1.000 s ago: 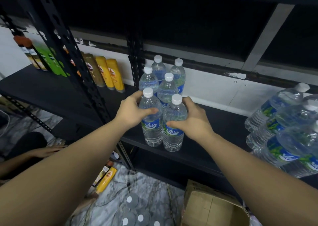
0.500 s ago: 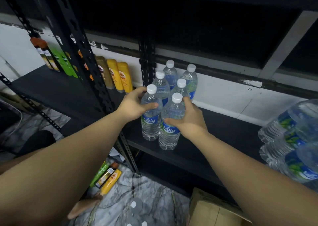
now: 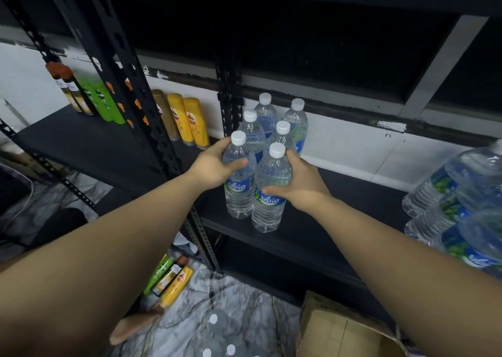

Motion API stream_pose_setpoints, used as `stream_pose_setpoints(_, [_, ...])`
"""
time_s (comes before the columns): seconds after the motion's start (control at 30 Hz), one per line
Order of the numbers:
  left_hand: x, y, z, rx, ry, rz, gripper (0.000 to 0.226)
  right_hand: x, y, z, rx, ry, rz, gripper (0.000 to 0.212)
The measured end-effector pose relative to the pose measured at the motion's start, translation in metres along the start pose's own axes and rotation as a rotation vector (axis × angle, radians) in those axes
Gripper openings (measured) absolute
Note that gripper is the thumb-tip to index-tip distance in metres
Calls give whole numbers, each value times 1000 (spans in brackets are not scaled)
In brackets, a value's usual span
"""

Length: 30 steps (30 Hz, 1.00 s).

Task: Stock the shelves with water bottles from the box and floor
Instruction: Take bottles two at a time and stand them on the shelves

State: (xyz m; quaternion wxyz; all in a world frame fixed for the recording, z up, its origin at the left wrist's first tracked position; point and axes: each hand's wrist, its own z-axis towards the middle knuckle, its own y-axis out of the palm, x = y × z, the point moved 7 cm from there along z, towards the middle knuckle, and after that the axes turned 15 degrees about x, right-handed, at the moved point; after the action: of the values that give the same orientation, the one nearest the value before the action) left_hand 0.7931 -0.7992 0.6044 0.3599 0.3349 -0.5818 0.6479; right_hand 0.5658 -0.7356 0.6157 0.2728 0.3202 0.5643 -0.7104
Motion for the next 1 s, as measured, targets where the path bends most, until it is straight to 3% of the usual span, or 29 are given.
stream_pose_setpoints(0.33, [1,-11,-56,110,-52,314,98,-2,-18,-36,66,68,-46,88])
stream_pose_setpoints(0.53, [-18,10,-136,-5,-10,388,72,20,-13,-107,57,101,-127,65])
stream_pose_setpoints(1.0, [-105,64,-285,-217,-134,433,70,102,43,-252,-137,268,-132,71])
